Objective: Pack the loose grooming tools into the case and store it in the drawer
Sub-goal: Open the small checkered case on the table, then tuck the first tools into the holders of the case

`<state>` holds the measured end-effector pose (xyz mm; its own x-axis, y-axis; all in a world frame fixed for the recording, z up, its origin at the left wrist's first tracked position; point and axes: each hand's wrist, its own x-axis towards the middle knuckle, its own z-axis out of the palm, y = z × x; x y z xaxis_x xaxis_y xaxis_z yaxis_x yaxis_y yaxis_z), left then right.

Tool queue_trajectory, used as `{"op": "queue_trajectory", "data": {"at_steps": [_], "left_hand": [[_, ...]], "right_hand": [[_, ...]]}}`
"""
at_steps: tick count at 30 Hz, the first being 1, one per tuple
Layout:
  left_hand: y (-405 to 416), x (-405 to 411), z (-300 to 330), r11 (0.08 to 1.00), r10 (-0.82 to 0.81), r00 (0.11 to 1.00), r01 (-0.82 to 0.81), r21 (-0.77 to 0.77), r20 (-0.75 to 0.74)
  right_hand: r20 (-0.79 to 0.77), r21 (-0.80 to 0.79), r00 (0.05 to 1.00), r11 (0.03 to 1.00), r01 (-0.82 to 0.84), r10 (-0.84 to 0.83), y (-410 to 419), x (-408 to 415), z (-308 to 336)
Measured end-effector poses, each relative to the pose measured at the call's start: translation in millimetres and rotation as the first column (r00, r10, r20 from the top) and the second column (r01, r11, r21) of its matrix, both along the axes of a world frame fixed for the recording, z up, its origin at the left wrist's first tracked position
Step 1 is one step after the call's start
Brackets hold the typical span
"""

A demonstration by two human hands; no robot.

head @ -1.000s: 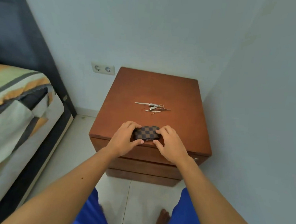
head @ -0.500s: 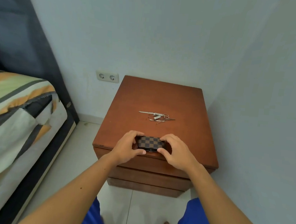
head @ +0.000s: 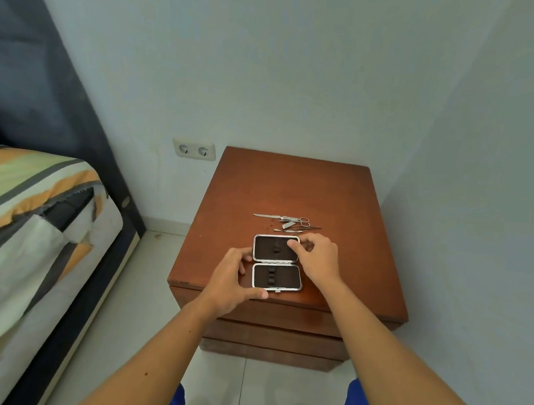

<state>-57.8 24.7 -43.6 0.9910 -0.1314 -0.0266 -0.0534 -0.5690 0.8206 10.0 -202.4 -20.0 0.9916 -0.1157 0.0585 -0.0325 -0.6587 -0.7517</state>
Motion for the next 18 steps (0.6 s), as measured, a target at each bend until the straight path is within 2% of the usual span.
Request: {"op": "queue_trajectory", "data": {"at_steps": [7,11,14,18], "left_hand": [[1,3,2,0.999,-0.024,1.000,0.024,0.039,-0.006],[2,4,7,0.998,-0.037,0.999,0.039,0.053,-0.036],[8,8,16,0.999,-0.047,0.997,0.048,0.008,-0.064],[3,34,24,0.997,0.066,0.997,-0.067,0.038,0.027]], "right_hand": [[0.020,0.030,0.997,0.997,0.072,-0.073,3,0,-17],[0.046,0.014,0.998,0.999,0.052,-0.052,4,-7,-13],[0.035,0.054,0.999,0.998,0.037,-0.039,-7,-26,-6],[0.009,0.001,0.999,0.999,-0.039,0.039,-26,-60,-4]]}}
